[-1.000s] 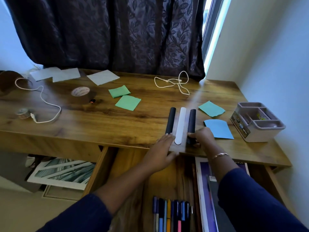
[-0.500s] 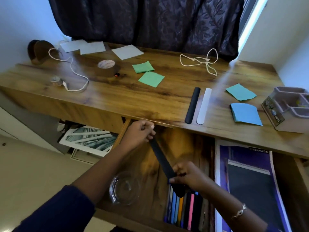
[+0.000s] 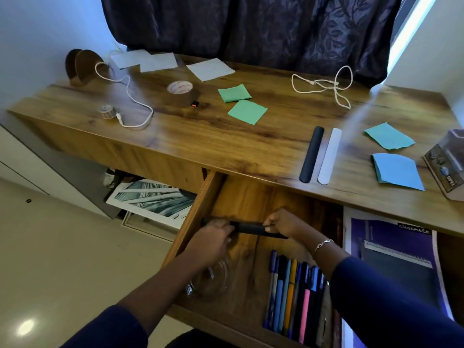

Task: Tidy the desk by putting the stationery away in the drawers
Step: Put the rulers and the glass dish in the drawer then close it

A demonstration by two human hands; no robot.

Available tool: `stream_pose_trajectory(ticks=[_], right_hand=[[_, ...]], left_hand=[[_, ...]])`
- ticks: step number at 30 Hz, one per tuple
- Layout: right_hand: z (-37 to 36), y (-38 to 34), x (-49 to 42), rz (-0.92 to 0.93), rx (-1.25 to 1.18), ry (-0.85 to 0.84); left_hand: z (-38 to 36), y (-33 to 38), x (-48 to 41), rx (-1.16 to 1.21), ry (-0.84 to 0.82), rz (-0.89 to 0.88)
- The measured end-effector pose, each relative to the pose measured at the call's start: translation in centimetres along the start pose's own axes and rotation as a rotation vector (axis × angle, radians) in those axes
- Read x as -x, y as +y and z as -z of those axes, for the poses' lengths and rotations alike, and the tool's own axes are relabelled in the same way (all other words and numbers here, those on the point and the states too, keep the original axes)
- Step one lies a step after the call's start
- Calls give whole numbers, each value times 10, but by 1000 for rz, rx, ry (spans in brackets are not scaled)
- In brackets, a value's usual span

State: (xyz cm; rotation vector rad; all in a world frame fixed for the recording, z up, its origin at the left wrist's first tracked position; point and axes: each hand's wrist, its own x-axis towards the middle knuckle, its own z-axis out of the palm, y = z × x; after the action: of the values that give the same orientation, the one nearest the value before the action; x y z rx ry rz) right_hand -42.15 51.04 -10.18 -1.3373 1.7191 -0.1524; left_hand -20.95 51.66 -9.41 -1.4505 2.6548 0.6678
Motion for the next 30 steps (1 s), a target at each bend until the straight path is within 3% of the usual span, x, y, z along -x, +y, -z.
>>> stream_pose_trajectory(ticks=[10, 17, 23, 27, 30], right_hand=[[-12, 7, -9, -66, 26, -26], [-11, 9, -8, -56, -7, -38], [-12, 10, 16, -157, -400, 10], [-27, 6, 38, -207, -605, -68], [-46, 4, 50, -232, -672, -139]], left_hand=[[-25, -7, -2, -139, -112, -24], [-28, -7, -6, -146, -77, -17], [-20, -2, -13, 280, 197, 180], [-9, 2, -28, 651, 105, 340], [-6, 1, -36, 650, 50, 339]])
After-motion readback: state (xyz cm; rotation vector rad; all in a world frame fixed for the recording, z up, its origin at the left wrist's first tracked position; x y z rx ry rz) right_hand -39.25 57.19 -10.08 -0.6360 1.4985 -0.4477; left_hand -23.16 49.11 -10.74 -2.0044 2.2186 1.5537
